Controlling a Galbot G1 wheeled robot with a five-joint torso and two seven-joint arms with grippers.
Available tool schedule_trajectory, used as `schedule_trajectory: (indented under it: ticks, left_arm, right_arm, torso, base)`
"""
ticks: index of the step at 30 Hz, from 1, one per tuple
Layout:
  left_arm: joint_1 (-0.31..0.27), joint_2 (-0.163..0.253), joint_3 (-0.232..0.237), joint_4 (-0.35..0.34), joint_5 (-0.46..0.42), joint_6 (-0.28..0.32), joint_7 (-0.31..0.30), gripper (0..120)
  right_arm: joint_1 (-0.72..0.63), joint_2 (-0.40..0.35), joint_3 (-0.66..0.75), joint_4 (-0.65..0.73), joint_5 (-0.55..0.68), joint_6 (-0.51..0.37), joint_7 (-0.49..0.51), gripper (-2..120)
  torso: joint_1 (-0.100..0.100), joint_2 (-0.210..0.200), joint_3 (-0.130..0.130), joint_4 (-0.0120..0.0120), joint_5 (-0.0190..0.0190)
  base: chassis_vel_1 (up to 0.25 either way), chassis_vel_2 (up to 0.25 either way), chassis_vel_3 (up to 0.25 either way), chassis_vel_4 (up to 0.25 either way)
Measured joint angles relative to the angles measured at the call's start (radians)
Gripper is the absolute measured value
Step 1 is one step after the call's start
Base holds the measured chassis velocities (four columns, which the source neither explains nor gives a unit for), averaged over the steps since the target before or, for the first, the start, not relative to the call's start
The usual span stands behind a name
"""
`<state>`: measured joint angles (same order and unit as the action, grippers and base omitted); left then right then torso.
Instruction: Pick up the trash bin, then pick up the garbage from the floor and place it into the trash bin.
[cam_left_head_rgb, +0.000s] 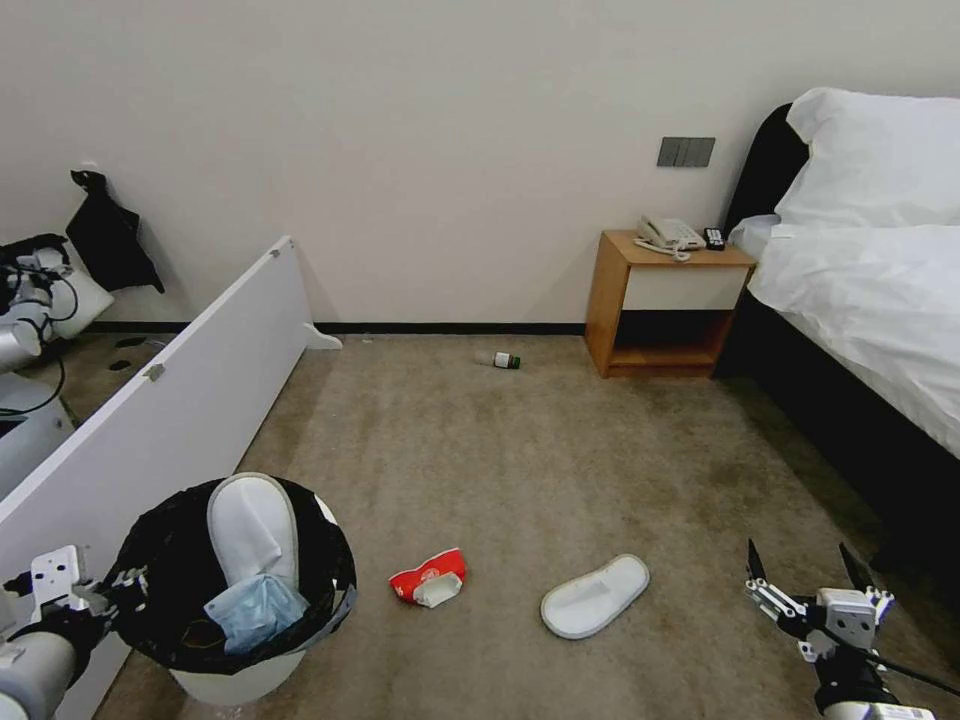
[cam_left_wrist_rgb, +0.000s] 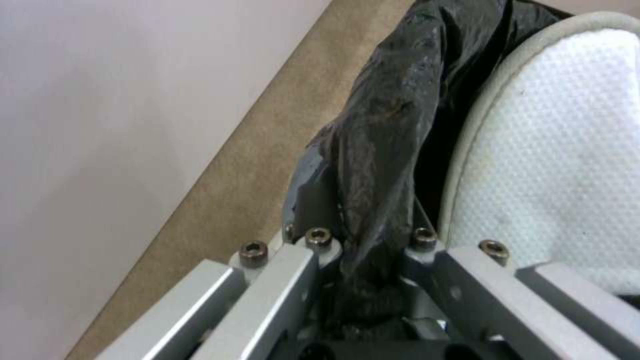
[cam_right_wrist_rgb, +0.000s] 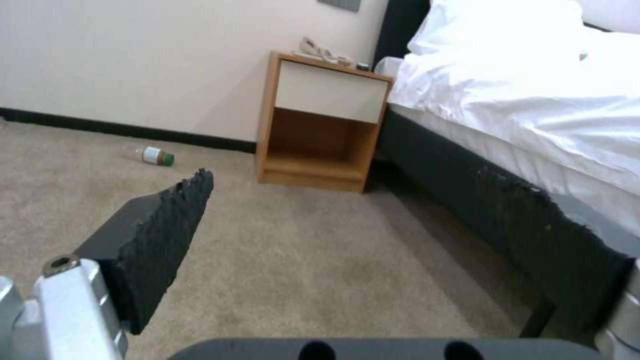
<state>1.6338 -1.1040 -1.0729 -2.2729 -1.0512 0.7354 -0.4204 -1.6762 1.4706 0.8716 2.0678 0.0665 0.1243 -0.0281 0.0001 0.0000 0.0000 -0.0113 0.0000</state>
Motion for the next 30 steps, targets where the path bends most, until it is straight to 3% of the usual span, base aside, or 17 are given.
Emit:
schedule_trajectory:
  ticks: [30]
  left_arm:
    - [-0.002, -0.004, 0.004, -0.001, 0.000, 0.000, -0.002, 4]
  right_arm:
    - [0.002, -0.004, 0.001, 0.006, 0.012, -0.005, -0.006, 100]
  torso:
    - [0.000, 0.000, 0.000, 0.0001, 0.0000]
  base:
    - [-0.007, 0.005, 0.007, -0.007]
